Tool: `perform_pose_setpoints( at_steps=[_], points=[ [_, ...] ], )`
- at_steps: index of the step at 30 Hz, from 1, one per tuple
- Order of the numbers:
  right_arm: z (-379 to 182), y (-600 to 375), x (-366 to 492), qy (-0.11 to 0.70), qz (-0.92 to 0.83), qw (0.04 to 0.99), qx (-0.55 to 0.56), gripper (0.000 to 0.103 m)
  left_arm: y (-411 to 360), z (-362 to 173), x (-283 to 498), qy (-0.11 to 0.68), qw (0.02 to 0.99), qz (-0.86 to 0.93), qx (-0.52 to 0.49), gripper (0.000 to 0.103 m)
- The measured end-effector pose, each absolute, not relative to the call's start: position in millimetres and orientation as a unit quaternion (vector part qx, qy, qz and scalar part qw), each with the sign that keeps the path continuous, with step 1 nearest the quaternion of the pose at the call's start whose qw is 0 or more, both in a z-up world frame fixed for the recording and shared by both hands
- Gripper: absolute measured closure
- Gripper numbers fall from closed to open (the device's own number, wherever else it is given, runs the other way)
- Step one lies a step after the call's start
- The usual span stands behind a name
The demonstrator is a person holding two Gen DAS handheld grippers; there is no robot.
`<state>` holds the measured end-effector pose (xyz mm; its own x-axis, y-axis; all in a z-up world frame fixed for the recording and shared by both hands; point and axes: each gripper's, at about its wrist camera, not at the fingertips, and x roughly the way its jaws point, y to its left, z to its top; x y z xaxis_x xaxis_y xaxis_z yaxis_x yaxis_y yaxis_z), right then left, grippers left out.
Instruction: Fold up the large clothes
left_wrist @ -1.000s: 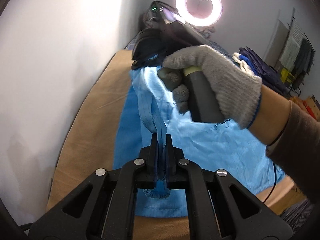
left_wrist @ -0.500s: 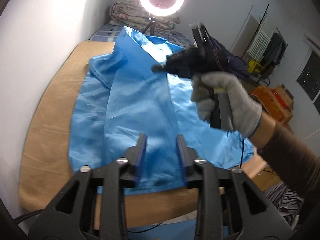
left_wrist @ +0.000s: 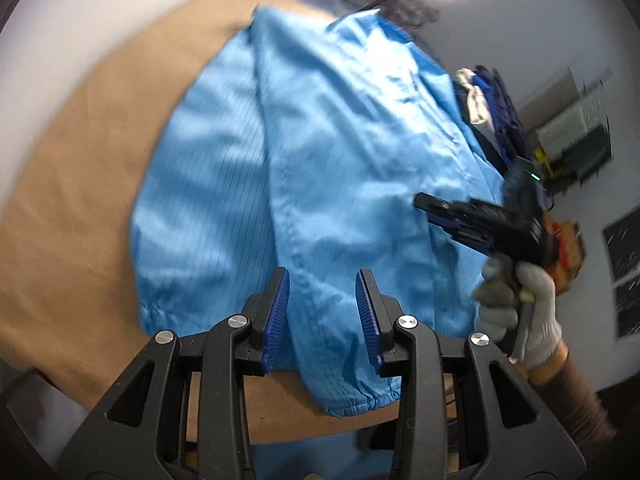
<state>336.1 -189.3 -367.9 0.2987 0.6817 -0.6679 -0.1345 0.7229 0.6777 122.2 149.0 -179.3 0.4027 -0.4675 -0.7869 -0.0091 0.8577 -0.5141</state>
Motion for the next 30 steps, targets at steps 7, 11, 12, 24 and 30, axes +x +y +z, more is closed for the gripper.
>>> perform_pose_setpoints(
  at_steps=[7, 11, 12, 24, 30],
  points=[
    [-363, -167, 316, 0.538, 0.288, 0.772, 0.18, 0.087, 130, -206, 131, 0.541, 0.804, -0.132, -0.208, 0.102],
    [-369, -152, 315, 0.542, 0.295, 0.769, 0.169, 0.103, 133, -204, 130, 0.534, 0.818, -0.117, -0.18, 0.102],
    [-368, -147, 313, 0.541, 0.3, 0.768, 0.167, 0.103, 137, -201, 128, 0.53, 0.822, -0.111, -0.178, 0.103],
    [-353, -83, 300, 0.541, 0.356, 0.75, 0.136, 0.103, 195, -190, 123, 0.516, 0.842, -0.023, -0.153, 0.103],
    [-361, -80, 300, 0.547, 0.349, 0.75, 0.131, 0.103, 187, -207, 125, 0.531, 0.839, -0.004, -0.118, 0.103]
  ],
)
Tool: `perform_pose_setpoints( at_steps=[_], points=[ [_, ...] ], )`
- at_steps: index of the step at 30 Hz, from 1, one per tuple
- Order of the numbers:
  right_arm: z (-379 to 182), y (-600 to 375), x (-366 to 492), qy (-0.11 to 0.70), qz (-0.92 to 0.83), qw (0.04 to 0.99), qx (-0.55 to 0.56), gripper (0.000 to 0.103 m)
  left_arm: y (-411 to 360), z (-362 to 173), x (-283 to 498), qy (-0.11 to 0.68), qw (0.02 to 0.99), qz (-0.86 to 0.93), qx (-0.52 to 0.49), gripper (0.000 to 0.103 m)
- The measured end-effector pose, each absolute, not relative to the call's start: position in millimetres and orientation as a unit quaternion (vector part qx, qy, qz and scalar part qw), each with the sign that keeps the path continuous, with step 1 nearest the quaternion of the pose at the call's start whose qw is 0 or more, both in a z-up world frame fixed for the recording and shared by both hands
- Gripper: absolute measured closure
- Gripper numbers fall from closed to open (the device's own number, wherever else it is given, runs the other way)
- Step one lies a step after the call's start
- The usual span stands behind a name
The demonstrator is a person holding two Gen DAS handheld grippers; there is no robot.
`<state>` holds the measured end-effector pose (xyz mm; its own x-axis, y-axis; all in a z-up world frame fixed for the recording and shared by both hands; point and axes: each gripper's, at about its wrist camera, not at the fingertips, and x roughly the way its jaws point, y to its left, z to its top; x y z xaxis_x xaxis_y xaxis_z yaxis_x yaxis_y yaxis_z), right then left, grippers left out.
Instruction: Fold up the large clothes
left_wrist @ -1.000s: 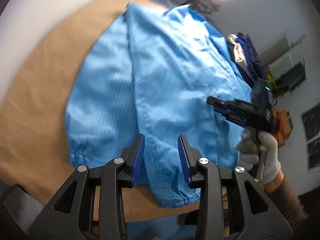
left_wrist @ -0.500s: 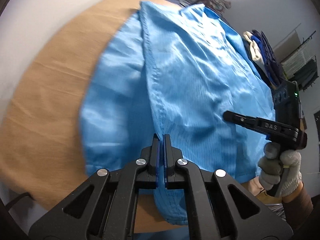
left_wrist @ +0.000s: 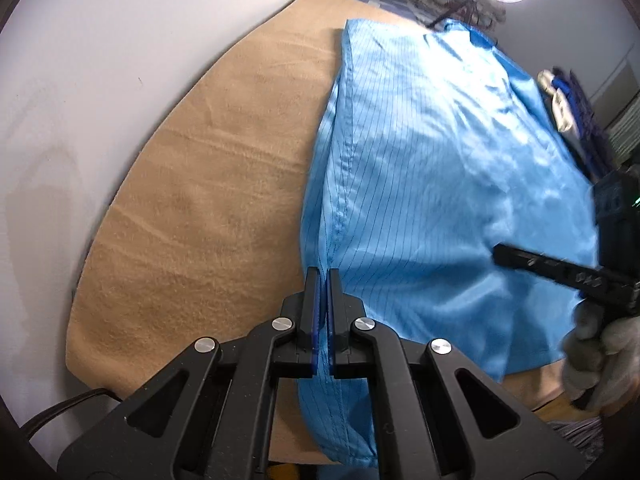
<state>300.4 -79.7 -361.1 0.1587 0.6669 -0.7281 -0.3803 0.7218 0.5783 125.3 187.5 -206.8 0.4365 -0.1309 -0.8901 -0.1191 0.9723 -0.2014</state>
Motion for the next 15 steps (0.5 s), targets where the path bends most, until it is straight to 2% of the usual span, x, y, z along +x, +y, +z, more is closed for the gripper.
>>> perform_pose_setpoints(
  at_steps=[2, 4, 5, 6, 11, 15],
  points=[
    [-355, -78, 297, 0.543, 0.356, 0.751, 0.117, 0.102, 184, -206, 123, 0.53, 0.841, -0.001, -0.108, 0.103],
    [-345, -73, 295, 0.537, 0.347, 0.762, 0.103, 0.091, 187, -203, 120, 0.524, 0.845, 0.005, -0.107, 0.103],
    [-339, -76, 292, 0.528, 0.344, 0.77, 0.096, 0.083, 188, -202, 120, 0.52, 0.847, 0.008, -0.108, 0.103],
    [-332, -79, 288, 0.512, 0.34, 0.784, 0.082, 0.08, 189, -201, 121, 0.518, 0.848, 0.011, -0.11, 0.103],
    [-306, -81, 283, 0.465, 0.341, 0.816, 0.044, 0.079, 199, -202, 122, 0.518, 0.846, 0.033, -0.122, 0.099],
    [-313, -60, 290, 0.466, 0.359, 0.808, 0.032, 0.078, 206, -201, 125, 0.516, 0.845, 0.039, -0.139, 0.083]
  ],
)
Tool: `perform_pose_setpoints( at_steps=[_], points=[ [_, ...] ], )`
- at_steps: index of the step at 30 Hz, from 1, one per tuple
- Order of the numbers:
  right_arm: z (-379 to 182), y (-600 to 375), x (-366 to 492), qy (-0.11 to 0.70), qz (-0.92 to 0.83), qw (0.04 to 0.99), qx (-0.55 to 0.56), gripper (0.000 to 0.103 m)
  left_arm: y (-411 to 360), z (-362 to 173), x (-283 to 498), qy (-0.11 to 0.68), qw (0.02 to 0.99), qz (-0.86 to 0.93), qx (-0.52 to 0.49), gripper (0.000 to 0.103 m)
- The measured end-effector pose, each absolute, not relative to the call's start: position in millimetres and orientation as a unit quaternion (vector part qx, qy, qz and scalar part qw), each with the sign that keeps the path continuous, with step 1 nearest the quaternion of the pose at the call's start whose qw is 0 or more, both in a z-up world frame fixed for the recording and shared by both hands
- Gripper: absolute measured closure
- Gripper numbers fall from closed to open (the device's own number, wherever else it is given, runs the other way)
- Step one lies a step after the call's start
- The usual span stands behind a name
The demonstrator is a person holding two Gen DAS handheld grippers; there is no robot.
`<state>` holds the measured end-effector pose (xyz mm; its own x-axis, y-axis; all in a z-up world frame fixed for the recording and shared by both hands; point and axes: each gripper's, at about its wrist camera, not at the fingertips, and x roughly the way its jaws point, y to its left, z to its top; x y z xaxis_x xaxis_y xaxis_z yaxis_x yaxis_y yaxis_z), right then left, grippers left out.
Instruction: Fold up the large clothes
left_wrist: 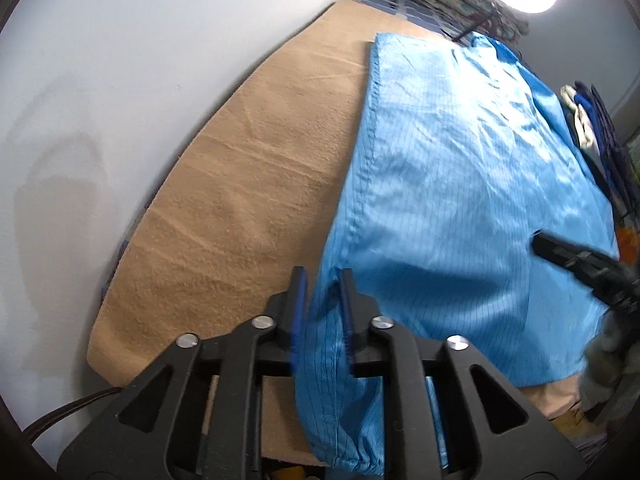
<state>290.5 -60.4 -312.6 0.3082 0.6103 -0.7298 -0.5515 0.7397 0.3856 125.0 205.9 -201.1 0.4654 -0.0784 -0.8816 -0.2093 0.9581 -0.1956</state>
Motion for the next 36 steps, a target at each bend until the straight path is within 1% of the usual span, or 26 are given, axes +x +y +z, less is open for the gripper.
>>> perform_pose_setpoints(
  at_steps=[1, 4, 8, 12, 14, 19, 23, 26, 28, 31, 36],
  points=[
    [-316, -55, 291, 0.468, 0.36, 0.807, 0.027, 0.078, 209, -201, 126, 0.514, 0.843, 0.032, -0.156, 0.076],
    [-323, -38, 293, 0.465, 0.351, 0.813, 0.02, 0.078, 218, -197, 127, 0.502, 0.842, 0.024, -0.196, 0.064],
    [-322, -15, 305, 0.439, 0.343, 0.83, -0.001, 0.078, 218, -202, 138, 0.508, 0.84, 0.018, -0.191, 0.063],
    [-335, 5, 312, 0.444, 0.34, 0.828, -0.043, 0.077, 201, -230, 145, 0.546, 0.83, 0.032, -0.111, 0.063],
    [-341, 11, 313, 0.446, 0.337, 0.827, -0.065, 0.077, 200, -230, 141, 0.539, 0.835, 0.028, -0.105, 0.063],
    [-341, 12, 315, 0.453, 0.337, 0.822, -0.074, 0.077, 226, -216, 127, 0.541, 0.819, 0.006, -0.192, 0.063],
    [-328, -1, 315, 0.452, 0.349, 0.82, -0.04, 0.076, 224, -201, 120, 0.523, 0.833, -0.004, -0.178, 0.063],
    [-316, -12, 306, 0.448, 0.367, 0.815, -0.018, 0.075, 223, -206, 130, 0.523, 0.831, -0.009, -0.19, 0.063],
    [-314, -14, 303, 0.448, 0.369, 0.815, -0.022, 0.075, 225, -217, 142, 0.531, 0.822, -0.007, -0.209, 0.057],
    [-321, -15, 307, 0.453, 0.355, 0.818, -0.031, 0.075, 226, -232, 157, 0.547, 0.806, -0.011, -0.226, 0.057],
    [-340, -18, 319, 0.467, 0.335, 0.818, -0.023, 0.075, 237, -239, 168, 0.537, 0.794, -0.022, -0.286, 0.057]
  ],
)
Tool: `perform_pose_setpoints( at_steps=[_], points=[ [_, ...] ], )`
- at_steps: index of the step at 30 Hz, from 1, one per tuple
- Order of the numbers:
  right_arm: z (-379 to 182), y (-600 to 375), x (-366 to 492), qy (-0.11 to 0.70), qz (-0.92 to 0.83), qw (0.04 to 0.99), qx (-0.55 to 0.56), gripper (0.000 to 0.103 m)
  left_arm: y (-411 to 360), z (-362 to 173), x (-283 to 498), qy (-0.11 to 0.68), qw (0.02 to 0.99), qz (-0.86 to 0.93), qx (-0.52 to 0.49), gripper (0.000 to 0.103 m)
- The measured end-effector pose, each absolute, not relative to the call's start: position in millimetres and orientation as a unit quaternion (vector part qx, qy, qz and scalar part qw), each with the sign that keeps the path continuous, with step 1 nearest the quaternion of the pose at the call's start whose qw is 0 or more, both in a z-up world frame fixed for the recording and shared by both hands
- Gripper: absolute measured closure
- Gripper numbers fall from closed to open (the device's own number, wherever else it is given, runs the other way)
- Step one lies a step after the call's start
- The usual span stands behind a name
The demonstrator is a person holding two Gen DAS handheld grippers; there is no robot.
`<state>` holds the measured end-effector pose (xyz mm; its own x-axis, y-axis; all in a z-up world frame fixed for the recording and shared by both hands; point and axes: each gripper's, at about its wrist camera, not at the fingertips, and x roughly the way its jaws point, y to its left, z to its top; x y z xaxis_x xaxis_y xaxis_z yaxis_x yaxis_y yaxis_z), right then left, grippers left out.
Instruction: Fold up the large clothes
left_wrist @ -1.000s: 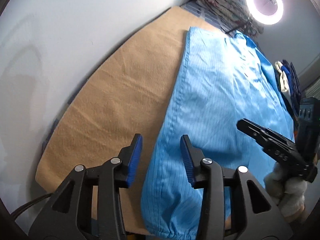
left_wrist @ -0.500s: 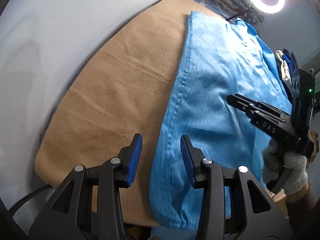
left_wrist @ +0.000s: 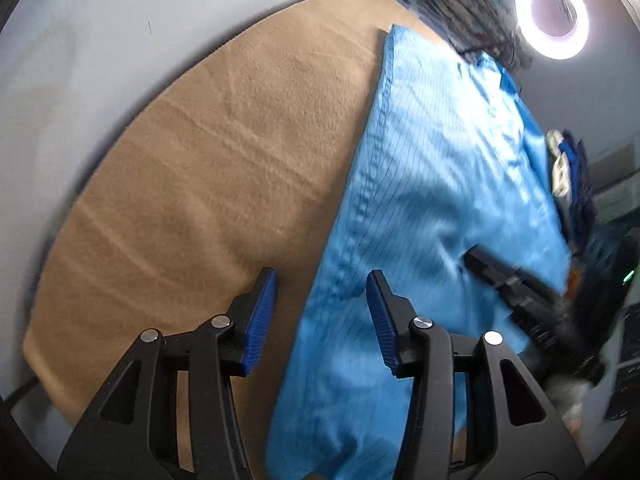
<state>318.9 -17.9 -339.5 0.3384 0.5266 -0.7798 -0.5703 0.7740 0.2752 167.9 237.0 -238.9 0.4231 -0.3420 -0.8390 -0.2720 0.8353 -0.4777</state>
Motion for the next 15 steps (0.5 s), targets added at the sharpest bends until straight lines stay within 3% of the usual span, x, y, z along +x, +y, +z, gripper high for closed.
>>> perform_pose_setpoints(
  at_steps=[3, 6, 15],
  points=[
    [-347, -13, 318, 0.465, 0.333, 0.82, -0.033, 0.074, 232, -241, 173, 0.533, 0.794, -0.037, -0.289, 0.057],
    [-345, -10, 320, 0.471, 0.335, 0.815, -0.038, 0.073, 225, -240, 175, 0.54, 0.786, -0.064, -0.294, 0.103],
    [-314, 1, 367, 0.477, 0.34, 0.81, 0.037, 0.073, 224, -219, 166, 0.516, 0.805, -0.052, -0.289, 0.103]
  ],
)
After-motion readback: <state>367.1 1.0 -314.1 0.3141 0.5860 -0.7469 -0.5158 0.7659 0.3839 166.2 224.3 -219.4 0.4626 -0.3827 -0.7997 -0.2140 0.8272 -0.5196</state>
